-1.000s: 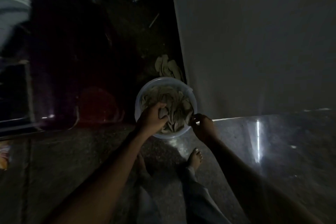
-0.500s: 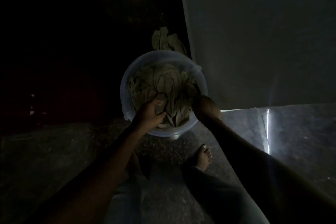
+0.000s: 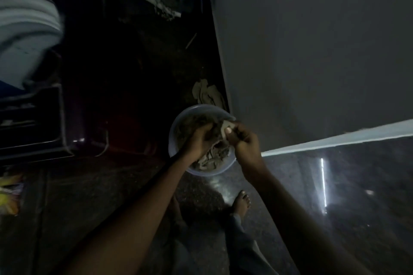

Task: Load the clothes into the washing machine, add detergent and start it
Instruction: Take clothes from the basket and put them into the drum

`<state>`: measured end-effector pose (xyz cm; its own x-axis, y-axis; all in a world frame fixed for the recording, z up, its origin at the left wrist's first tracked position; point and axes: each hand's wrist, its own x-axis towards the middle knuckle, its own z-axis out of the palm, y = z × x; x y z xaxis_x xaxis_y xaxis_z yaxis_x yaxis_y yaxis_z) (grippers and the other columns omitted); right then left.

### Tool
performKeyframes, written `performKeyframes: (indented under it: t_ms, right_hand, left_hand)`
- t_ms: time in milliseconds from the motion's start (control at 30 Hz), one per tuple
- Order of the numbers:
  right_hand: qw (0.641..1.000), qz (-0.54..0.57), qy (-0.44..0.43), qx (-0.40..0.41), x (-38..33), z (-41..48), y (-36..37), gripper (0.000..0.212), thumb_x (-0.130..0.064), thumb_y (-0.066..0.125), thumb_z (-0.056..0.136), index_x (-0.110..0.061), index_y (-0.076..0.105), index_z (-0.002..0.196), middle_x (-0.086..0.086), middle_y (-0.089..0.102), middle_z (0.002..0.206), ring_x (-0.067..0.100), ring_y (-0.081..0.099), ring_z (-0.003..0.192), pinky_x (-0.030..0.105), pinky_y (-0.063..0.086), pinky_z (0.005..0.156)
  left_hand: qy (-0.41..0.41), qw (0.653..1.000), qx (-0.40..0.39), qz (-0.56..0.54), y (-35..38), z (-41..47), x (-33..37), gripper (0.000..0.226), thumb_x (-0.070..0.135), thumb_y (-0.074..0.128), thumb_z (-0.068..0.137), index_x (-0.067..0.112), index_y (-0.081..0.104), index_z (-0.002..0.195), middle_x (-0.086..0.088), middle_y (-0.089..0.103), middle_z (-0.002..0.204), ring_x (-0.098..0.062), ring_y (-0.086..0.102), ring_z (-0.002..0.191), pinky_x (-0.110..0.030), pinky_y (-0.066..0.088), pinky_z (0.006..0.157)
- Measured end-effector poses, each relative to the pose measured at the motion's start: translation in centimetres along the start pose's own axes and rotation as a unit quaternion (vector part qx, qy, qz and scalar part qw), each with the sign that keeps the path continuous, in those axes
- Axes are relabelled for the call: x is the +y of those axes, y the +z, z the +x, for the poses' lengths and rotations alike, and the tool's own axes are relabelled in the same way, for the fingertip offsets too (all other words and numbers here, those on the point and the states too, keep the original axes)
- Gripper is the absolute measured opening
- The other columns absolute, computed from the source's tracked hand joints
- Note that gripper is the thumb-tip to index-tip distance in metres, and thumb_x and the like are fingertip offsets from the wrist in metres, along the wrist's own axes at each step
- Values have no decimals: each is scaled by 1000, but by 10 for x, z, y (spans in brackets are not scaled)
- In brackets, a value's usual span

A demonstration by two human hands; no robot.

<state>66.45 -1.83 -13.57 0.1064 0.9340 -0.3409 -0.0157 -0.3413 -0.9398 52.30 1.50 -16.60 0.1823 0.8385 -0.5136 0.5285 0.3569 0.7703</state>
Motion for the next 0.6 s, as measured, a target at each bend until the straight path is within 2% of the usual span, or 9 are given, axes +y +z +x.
performKeyframes:
  t_ms: [133, 233, 300, 333, 433, 500, 533, 567, 600]
  right_hand:
    - [998, 24, -52, -2, -50, -23, -3, 15, -5, 55, 94, -2, 66, 105, 17, 70, 98, 24, 66, 92, 35, 55, 78]
    - [997, 14, -68, 16, -65, -36, -6, 25, -10, 61, 91, -19, 61, 115, 9, 66, 112, 20, 63, 106, 34, 53, 89]
    - [998, -22, -50, 26, -65, -43, -7, 41, -18, 68, 87, -26, 53, 125, 1, 62, 121, 16, 59, 112, 35, 51, 93]
    - [998, -48, -41, 23, -66, -46, -5, 50, -20, 70, 86, -27, 48, 130, -4, 59, 125, 12, 57, 113, 33, 50, 93]
    - [995, -90, -47, -11, -74, -46, 7, 68, -24, 77, 79, -22, 42, 138, -15, 53, 128, -5, 53, 113, 17, 48, 89]
    - [987, -138, -76, -43, -67, -31, 17, 76, -36, 81, 74, -19, 43, 137, -10, 55, 132, 2, 53, 120, 23, 49, 94]
    - [982, -171, -73, -44, -57, -21, 20, 75, -45, 80, 73, -20, 46, 136, -6, 57, 131, 9, 55, 121, 31, 50, 96]
    - [978, -198, -58, -43, -40, -7, 19, 70, -51, 77, 74, -23, 50, 132, -4, 60, 127, 13, 57, 118, 39, 51, 95]
    - [977, -209, -32, -39, -36, -1, 21, 60, -52, 73, 77, -23, 54, 127, -1, 64, 122, 16, 60, 113, 44, 51, 93]
  left_hand:
    - [33, 998, 47, -40, -23, -26, 52, 25, -3, 52, 95, -5, 61, 119, -27, 63, 119, -40, 58, 114, -35, 44, 94]
    - [26, 992, 82, -87, -44, -51, 89, 31, -1, 47, 97, -1, 58, 126, -23, 62, 124, -36, 58, 117, -38, 45, 99]
    - [45, 982, 114, -147, -57, -69, 116, 26, 6, 44, 99, 9, 62, 118, -17, 63, 120, -30, 59, 113, -37, 44, 102]
    - [78, 981, 120, -131, -63, -77, 128, 23, 12, 45, 97, 18, 64, 109, -14, 64, 115, -26, 61, 108, -39, 44, 102]
    - [110, 975, 95, -166, -77, -93, 156, 35, 17, 50, 80, 44, 66, 96, -3, 68, 112, -22, 64, 109, -46, 50, 101]
    - [135, 966, 77, -206, -89, -110, 175, 42, 7, 53, 86, 40, 66, 109, 2, 66, 110, -11, 64, 104, -32, 54, 95]
    - [153, 960, 67, -225, -95, -116, 182, 39, 0, 51, 92, 25, 64, 118, 2, 65, 108, -4, 63, 98, -20, 55, 87]
    - [164, 956, 66, -235, -102, -119, 186, 35, -5, 47, 95, 14, 61, 122, 2, 63, 105, 2, 61, 92, -13, 53, 81]
    - [178, 952, 75, -237, -110, -124, 191, 32, -6, 44, 98, 11, 60, 120, 4, 63, 103, 4, 60, 89, -12, 53, 78]
